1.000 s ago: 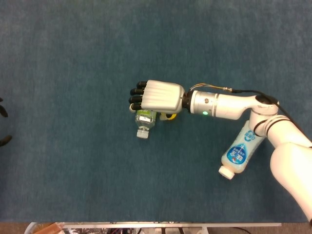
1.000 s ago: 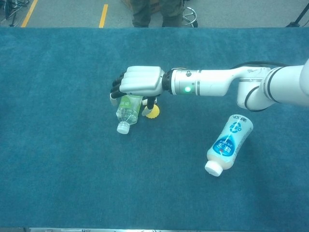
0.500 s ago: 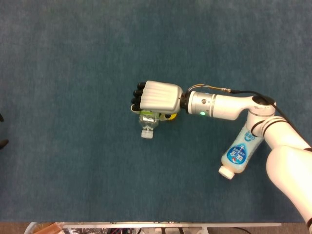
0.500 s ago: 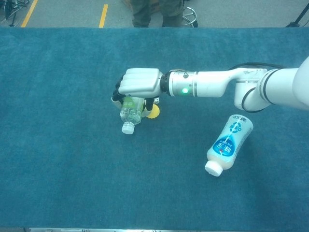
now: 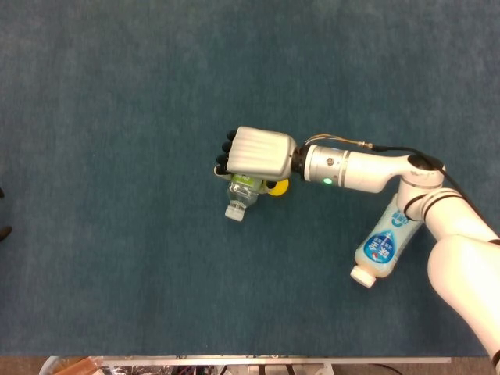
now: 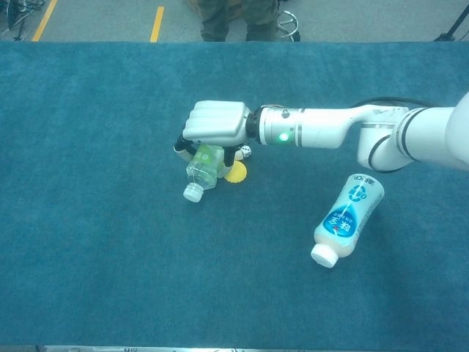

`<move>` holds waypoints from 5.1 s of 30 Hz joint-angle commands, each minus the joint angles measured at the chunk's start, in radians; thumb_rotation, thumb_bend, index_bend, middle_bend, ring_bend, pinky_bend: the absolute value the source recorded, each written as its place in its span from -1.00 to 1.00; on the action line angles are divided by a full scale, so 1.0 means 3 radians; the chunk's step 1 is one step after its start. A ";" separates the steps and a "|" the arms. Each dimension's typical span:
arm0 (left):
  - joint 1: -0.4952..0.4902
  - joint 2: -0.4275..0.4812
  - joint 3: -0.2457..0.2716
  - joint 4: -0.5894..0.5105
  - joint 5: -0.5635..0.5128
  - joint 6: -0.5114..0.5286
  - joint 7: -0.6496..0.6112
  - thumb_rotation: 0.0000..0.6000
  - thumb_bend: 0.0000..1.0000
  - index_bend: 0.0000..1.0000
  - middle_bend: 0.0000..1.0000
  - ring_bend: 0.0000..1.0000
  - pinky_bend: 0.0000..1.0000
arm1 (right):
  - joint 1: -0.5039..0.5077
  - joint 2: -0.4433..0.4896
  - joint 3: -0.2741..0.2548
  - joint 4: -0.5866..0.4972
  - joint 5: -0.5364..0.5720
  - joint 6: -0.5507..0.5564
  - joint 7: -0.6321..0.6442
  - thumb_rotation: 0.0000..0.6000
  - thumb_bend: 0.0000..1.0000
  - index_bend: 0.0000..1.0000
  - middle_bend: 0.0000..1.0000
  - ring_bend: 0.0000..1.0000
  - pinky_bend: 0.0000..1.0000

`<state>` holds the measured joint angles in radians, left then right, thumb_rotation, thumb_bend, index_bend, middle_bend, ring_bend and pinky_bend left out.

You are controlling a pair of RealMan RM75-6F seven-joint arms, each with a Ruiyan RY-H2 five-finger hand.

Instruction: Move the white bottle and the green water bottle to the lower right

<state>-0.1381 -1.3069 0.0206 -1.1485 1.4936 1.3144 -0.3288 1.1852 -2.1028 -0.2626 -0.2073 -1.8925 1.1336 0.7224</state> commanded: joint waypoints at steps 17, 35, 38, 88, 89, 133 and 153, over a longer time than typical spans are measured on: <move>0.0007 -0.0009 -0.0023 -0.0052 -0.0037 -0.0001 0.0056 1.00 -0.85 -0.09 -0.46 -0.31 -0.05 | -0.0117 0.0469 0.0150 -0.0409 0.0120 0.0618 -0.0371 1.00 -0.90 0.13 0.27 0.01 -0.04; -0.0012 -0.0007 -0.0064 -0.0286 -0.0100 -0.0017 0.0310 1.00 -0.85 -0.09 -0.46 -0.31 -0.05 | -0.0550 0.1914 0.0025 -0.2984 0.0074 0.0702 -0.1632 1.00 -0.90 0.13 0.28 0.03 -0.04; -0.0001 -0.0005 -0.0063 -0.0292 -0.0113 -0.0016 0.0311 1.00 -0.85 -0.09 -0.46 -0.31 -0.05 | -0.0616 0.2011 -0.0009 -0.3205 0.0065 0.0616 -0.1751 1.00 -0.90 0.13 0.28 0.02 -0.04; 0.0061 -0.0140 -0.0064 -0.0082 -0.0153 -0.0055 0.0131 1.00 -0.85 -0.09 -0.46 -0.31 -0.04 | -0.1053 0.2408 -0.0144 -0.3903 -0.0028 -0.0328 -0.2035 1.00 -1.00 -0.83 -0.60 -0.38 -0.03; 0.0059 -0.0136 -0.0066 -0.0089 -0.0149 -0.0050 0.0134 1.00 -0.85 -0.09 -0.46 -0.31 -0.05 | -0.1056 0.2418 -0.0129 -0.3907 -0.0032 -0.0317 -0.2048 1.00 -1.00 -0.85 -0.61 -0.38 -0.03; -0.1140 -0.0468 -0.0077 -0.1142 0.0694 -0.0623 -0.0282 1.00 -0.52 -0.23 -0.45 -0.35 -0.02 | -0.2238 0.2678 0.1323 -0.3772 0.1174 0.1314 -0.2551 1.00 -1.00 -0.28 -0.36 -0.45 -0.05; -0.1667 -0.1354 -0.0225 -0.0712 0.0622 -0.0782 -0.0753 1.00 -0.48 -0.23 -0.50 -0.37 -0.03 | -0.2003 0.2709 0.1949 -0.3386 0.1539 0.1124 -0.2132 1.00 -1.00 -0.21 -0.33 -0.45 -0.06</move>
<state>-0.6290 -1.6977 -0.0418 -1.3768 1.6911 1.0887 -0.5594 0.5811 -1.2938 0.3174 -1.2238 -1.4345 1.4729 0.0786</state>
